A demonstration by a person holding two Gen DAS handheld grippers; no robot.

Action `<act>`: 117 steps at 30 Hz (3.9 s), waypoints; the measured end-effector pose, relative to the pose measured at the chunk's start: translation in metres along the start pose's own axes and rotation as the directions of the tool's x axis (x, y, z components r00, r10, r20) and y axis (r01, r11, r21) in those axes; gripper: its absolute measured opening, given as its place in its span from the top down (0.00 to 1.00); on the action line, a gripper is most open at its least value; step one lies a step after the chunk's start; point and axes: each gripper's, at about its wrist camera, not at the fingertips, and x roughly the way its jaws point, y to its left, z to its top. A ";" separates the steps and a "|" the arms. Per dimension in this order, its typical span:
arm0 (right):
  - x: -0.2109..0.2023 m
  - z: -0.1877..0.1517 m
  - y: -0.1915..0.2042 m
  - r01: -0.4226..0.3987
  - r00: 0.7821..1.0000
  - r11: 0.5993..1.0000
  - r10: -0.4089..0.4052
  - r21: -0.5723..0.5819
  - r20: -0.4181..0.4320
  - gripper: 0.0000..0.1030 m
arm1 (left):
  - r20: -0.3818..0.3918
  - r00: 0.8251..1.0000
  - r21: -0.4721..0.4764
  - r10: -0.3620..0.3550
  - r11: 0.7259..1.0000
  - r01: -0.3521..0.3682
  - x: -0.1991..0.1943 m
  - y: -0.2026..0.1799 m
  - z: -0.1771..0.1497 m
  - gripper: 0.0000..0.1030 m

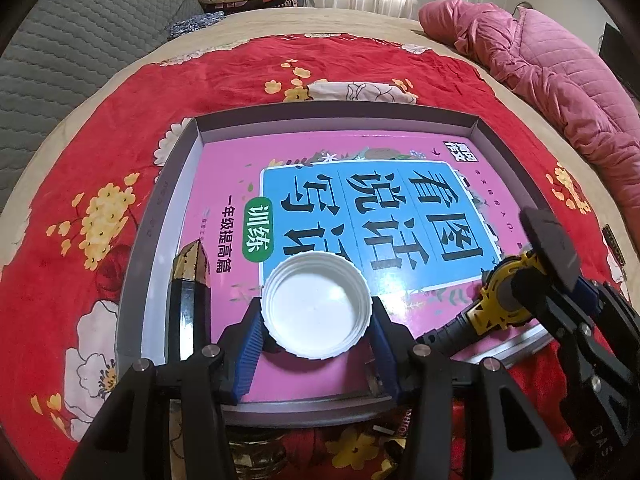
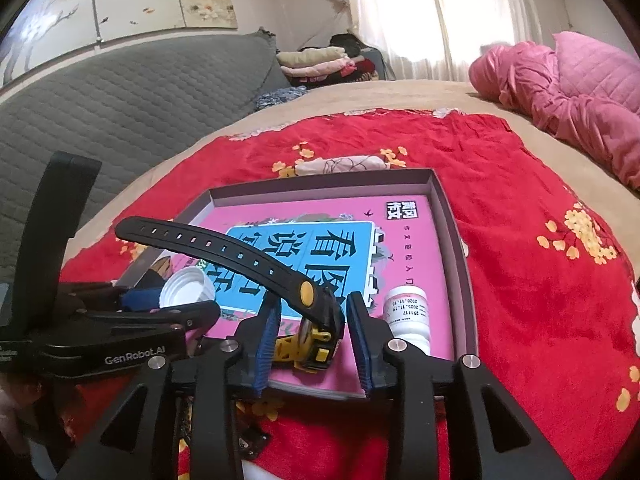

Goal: Organize rigid objects
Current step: 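Carry the white cap and the watch over the workbook inside the box, then lower the white cap onto the workbook and open the left tool, then lower the watch into the box and open the right tool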

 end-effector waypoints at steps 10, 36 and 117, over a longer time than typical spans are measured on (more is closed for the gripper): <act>0.000 0.000 -0.004 0.023 1.000 1.000 -0.023 0.000 0.000 0.53 | -0.016 1.000 -0.001 0.012 1.000 -0.012 0.002 -0.003 0.004 0.52; 0.004 -0.002 -0.006 0.028 1.000 1.000 -0.029 -0.010 -0.004 0.51 | -0.037 0.999 0.004 0.026 1.000 -0.026 0.004 0.002 0.009 0.51; -0.078 -0.011 -0.004 0.048 0.984 0.997 -0.037 -0.059 0.175 0.27 | 0.076 0.997 -0.055 -0.013 0.998 0.017 -0.084 0.042 -0.020 0.31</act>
